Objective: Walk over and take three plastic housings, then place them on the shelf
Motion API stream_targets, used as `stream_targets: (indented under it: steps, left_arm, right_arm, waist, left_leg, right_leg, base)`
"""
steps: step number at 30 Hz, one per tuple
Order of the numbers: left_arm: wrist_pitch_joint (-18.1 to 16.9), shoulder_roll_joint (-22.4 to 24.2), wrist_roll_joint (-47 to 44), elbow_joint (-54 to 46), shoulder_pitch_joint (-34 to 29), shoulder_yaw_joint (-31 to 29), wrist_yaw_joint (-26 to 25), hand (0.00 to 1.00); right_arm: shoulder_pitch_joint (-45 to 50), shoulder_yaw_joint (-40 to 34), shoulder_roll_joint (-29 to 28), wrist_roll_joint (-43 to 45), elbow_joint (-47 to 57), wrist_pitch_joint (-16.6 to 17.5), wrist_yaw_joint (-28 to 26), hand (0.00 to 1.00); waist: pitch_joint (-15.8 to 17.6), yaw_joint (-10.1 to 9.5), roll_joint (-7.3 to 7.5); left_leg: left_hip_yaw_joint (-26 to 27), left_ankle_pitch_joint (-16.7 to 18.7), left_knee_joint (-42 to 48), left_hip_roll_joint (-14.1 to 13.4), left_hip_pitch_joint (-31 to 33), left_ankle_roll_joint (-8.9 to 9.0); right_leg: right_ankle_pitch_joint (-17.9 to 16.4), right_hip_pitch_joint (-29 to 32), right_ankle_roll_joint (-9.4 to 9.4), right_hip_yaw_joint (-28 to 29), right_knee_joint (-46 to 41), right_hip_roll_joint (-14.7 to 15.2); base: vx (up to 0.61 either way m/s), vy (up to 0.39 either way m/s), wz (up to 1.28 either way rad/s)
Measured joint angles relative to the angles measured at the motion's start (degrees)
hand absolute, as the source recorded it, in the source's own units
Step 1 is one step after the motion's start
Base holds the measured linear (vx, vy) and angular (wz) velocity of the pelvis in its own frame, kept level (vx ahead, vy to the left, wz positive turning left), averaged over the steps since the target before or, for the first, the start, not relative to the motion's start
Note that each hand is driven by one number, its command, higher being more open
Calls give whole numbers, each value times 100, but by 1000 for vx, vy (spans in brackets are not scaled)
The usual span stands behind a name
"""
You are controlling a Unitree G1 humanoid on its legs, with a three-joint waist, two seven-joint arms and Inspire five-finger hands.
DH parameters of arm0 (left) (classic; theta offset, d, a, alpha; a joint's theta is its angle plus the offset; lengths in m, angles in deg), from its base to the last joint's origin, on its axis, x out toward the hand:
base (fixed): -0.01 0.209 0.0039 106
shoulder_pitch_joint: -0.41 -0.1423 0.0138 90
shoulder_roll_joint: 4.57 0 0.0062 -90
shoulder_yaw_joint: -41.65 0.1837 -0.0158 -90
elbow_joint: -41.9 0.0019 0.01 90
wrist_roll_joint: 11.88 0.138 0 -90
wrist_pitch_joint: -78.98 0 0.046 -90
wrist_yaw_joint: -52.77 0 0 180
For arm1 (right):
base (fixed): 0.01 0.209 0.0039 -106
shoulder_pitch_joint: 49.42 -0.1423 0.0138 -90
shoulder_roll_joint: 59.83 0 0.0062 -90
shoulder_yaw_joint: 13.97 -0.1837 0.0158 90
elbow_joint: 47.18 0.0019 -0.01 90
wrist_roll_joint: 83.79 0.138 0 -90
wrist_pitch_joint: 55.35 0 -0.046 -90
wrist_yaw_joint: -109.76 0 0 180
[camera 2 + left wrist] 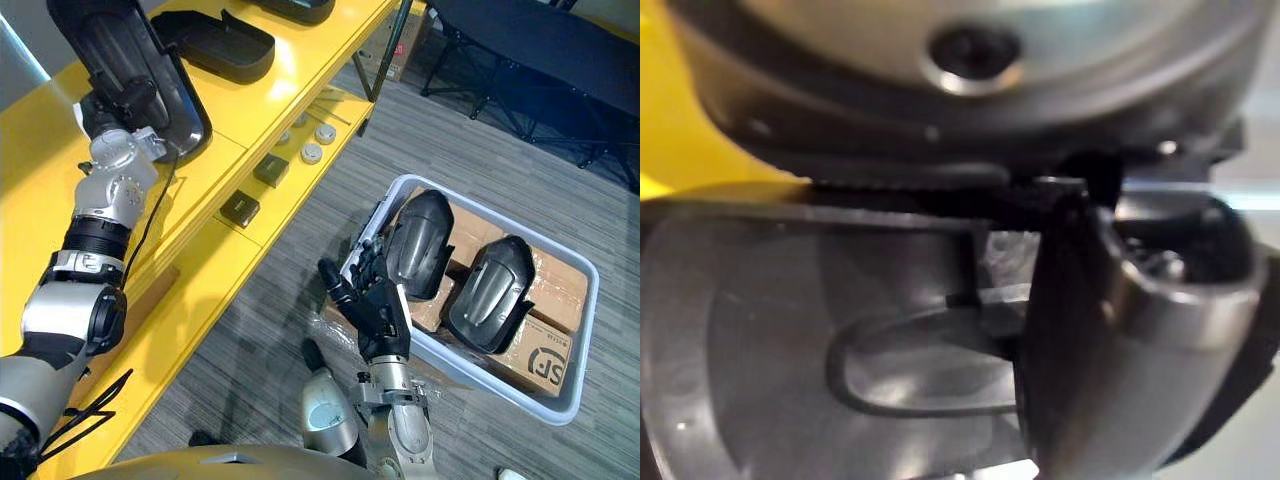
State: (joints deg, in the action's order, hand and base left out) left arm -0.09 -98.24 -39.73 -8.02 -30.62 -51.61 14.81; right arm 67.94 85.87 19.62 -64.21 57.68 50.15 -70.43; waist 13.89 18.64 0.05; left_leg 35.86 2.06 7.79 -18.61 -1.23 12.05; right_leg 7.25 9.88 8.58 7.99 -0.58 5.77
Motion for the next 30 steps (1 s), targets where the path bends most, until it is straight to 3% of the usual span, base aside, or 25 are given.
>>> stream_targets:
  steps: [5, 6, 10, 11, 18, 30]
  left_arm:
    - [-92, -78, -577, 3, 4, -169, -79, 0]
    - [-82, -80, -592, 34, 4, -182, -94, 100]
    - [91, -169, -639, 191, 4, -209, -236, 100]
    - [192, -428, -616, 272, 4, -215, -193, 100]
    - [181, -610, -573, 499, 3, -227, -132, 100]
    - [213, -847, -574, 927, -40, -327, 104, 100]
  right_arm:
    - [-50, 38, 148, 126, 0, 33, 193, 100]
    - [-33, 43, 148, 126, 0, 33, 219, 100]
    - [-23, 142, 155, 126, 0, 57, 320, 100]
    - [-18, 215, 155, 126, -1, 68, 345, 100]
    - [-23, 193, 169, 127, -4, 131, 363, 100]
    - [-23, 190, 376, 130, -19, 153, 291, 100]
  waist:
    - [158, -36, -32]
    - [165, -38, -39]
    - [184, -118, -71]
    - [212, -128, -120]
    - [214, -256, -123]
    - [211, -253, -116]
  left_leg:
    - [-54, 0, 21, -8, 68, -9]
    - [-75, -7, 20, -6, 89, -16]
    - [-144, -34, 17, -4, 127, -23]
    - [-191, -43, 23, 5, 167, -30]
    - [-218, -42, 51, 5, 168, -35]
    - [-268, -130, -123, 100, -54, -50]
  right_leg:
    - [0, 8, 1, -60, -1, 17]
    - [0, 10, 1, -91, -2, 15]
    - [0, 5, 1, -156, -5, 13]
    - [0, 4, 1, -205, -7, 16]
    - [-2, -15, 1, -213, -6, 91]
    - [-12, -218, -8, -275, 12, 99]
  base:
    - [-15, 0, 5]
    - [-7, -2, 11]
    - [9, 4, 10]
    - [18, 7, 13]
    - [4, 13, 2]
    - [1, 3, 2]
